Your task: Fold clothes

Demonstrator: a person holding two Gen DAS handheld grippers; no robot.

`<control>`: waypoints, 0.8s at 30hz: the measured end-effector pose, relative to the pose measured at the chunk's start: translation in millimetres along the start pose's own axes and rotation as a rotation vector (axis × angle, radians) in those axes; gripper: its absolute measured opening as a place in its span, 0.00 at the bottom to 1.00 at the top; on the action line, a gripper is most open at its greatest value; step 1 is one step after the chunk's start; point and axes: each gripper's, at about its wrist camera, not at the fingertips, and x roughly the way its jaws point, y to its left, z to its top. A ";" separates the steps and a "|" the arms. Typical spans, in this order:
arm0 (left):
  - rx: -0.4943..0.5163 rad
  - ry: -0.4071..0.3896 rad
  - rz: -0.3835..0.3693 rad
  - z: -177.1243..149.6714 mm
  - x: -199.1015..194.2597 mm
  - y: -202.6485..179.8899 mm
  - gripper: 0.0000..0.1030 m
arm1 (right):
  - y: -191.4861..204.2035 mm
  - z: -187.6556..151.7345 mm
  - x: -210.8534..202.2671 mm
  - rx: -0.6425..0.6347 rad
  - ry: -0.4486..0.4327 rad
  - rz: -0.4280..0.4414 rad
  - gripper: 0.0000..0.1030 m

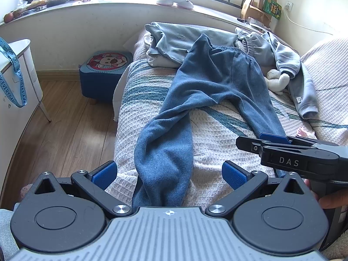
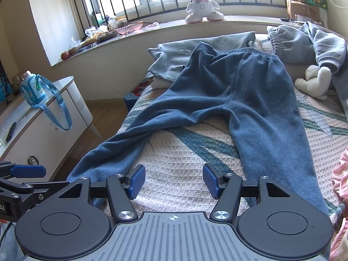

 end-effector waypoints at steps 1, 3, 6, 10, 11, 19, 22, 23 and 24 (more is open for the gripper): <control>0.000 0.000 0.000 -0.1 0.1 -0.1 1.00 | -0.2 0.0 0.2 0.000 0.001 0.000 0.58; 0.000 0.002 0.000 -0.2 0.2 -0.5 1.00 | -0.6 -0.1 0.3 0.001 0.000 0.000 0.58; 0.002 0.004 0.000 -0.4 0.4 -0.9 1.00 | -1.1 -0.5 0.1 0.002 0.000 0.000 0.58; 0.002 0.004 0.001 -0.5 0.4 -0.6 1.00 | -1.6 -0.4 0.1 0.003 0.000 0.000 0.58; 0.002 0.005 0.001 -0.4 0.5 -0.5 1.00 | -1.8 -0.3 0.1 0.004 0.000 0.000 0.58; 0.004 0.007 0.002 -0.7 1.2 -1.4 1.00 | -2.8 -1.0 0.2 0.008 0.000 -0.001 0.58; 0.004 0.007 0.003 -0.8 1.3 -1.4 1.00 | -3.2 -1.2 0.1 0.009 0.000 -0.001 0.58; 0.004 0.007 0.003 -0.8 1.3 -1.4 1.00 | -3.2 -1.3 0.0 0.010 0.000 -0.001 0.58; 0.004 0.007 0.004 -0.8 1.3 -1.4 1.00 | -3.3 -1.4 -0.1 0.010 0.000 -0.001 0.58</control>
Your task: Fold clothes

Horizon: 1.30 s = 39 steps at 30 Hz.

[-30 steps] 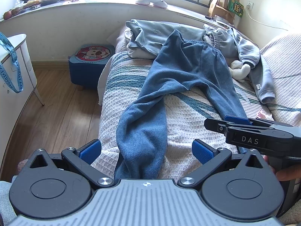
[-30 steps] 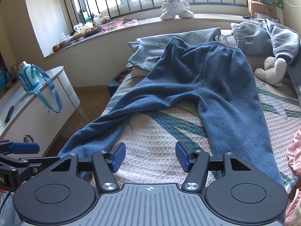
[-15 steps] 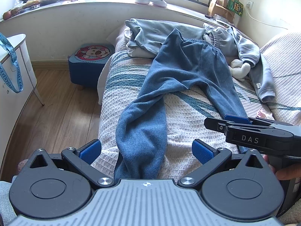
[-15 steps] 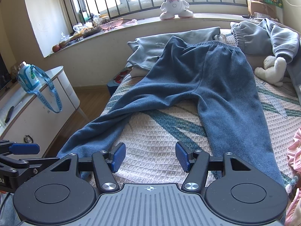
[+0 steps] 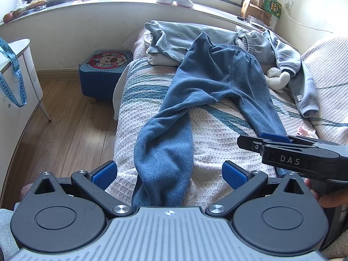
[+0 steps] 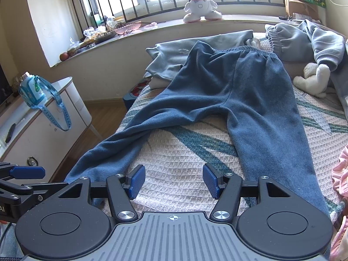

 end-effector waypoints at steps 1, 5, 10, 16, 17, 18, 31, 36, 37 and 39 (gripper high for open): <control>0.000 0.000 0.000 0.0 0.0 0.0 1.00 | -0.1 0.0 0.0 0.000 0.000 0.000 0.58; 0.001 0.000 0.000 0.1 -0.1 -0.3 1.00 | -0.4 -0.3 0.1 0.003 -0.001 0.000 0.58; 0.003 0.000 0.000 -0.1 -0.4 -0.8 1.00 | -1.3 -0.6 -0.4 0.005 -0.002 0.000 0.58; 0.004 0.001 0.002 -0.1 -0.4 -0.9 1.00 | -1.6 -1.0 -0.6 0.006 -0.002 0.000 0.58; 0.005 0.002 0.003 -0.1 -0.3 -1.1 1.00 | -1.6 -1.0 -0.6 0.007 -0.002 0.001 0.58; 0.006 0.003 0.004 -0.1 -0.2 -1.3 1.00 | -1.6 -1.1 -0.6 0.007 -0.003 0.001 0.58; 0.027 0.012 0.021 -0.3 1.9 -4.1 1.00 | -2.4 -2.3 0.3 0.006 0.001 0.002 0.58; 0.028 0.011 0.022 -0.8 1.9 -4.3 1.00 | -1.8 -2.0 0.3 0.003 0.001 0.000 0.58; 0.028 0.011 0.022 -0.8 1.8 -4.3 1.00 | -1.7 -2.0 0.3 0.002 0.001 -0.001 0.58; 0.028 0.010 0.021 -0.6 1.5 -4.3 1.00 | -1.7 -2.0 0.5 0.002 0.002 -0.001 0.58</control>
